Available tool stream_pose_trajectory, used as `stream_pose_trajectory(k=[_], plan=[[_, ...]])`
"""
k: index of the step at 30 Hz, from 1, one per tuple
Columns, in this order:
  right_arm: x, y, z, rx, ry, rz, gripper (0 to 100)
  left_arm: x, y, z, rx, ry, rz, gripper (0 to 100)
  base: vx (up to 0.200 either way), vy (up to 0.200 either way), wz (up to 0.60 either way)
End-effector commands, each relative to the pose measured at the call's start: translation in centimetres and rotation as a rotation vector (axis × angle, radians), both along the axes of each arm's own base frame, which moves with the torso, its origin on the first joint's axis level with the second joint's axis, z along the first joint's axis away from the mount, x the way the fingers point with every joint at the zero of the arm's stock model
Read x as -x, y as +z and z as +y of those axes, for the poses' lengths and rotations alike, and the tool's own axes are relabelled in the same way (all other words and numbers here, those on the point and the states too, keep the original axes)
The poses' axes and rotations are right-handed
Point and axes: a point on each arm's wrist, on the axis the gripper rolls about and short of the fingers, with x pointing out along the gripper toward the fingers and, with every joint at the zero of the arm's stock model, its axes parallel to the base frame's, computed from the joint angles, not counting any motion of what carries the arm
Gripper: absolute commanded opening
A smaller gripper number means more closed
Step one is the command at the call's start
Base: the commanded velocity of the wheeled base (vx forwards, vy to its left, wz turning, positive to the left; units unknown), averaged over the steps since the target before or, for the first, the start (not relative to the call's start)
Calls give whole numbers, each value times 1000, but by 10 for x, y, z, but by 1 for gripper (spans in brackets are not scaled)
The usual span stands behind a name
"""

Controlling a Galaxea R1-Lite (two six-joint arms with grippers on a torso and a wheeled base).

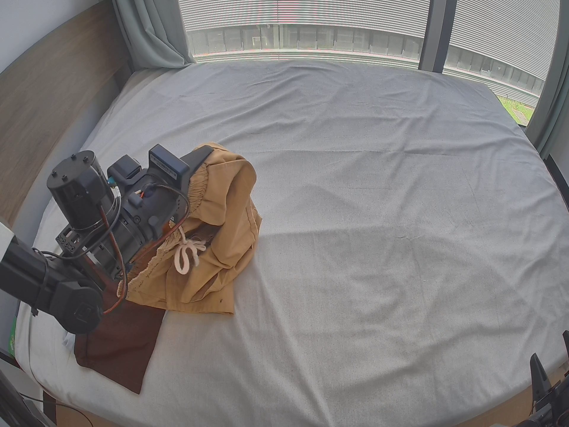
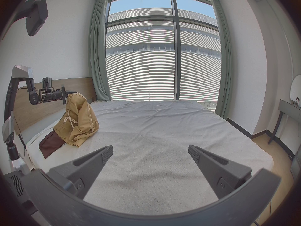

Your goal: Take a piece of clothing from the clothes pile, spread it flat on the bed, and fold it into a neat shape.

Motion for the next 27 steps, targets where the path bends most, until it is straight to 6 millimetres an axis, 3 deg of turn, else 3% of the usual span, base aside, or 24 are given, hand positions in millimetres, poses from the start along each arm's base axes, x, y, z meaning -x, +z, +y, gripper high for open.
stream_pose_trajectory(k=[1, 8, 16, 27], plan=[[-1, -5, 0, 1, 1, 9, 100, 4, 6, -10, 9, -33, -20, 0, 0, 0, 0], [-1, -5, 0, 2, 1, 9, 100, 7, 12, -23, 16, -73, -29, 0, 0, 0, 0], [-1, -5, 0, 1, 1, 9, 100, 14, 22, -50, 37, -150, -61, 0, 0, 0, 0], [-1, -5, 0, 1, 1, 9, 100, 28, 22, -85, 40, -232, -56, 0, 0, 0, 0]])
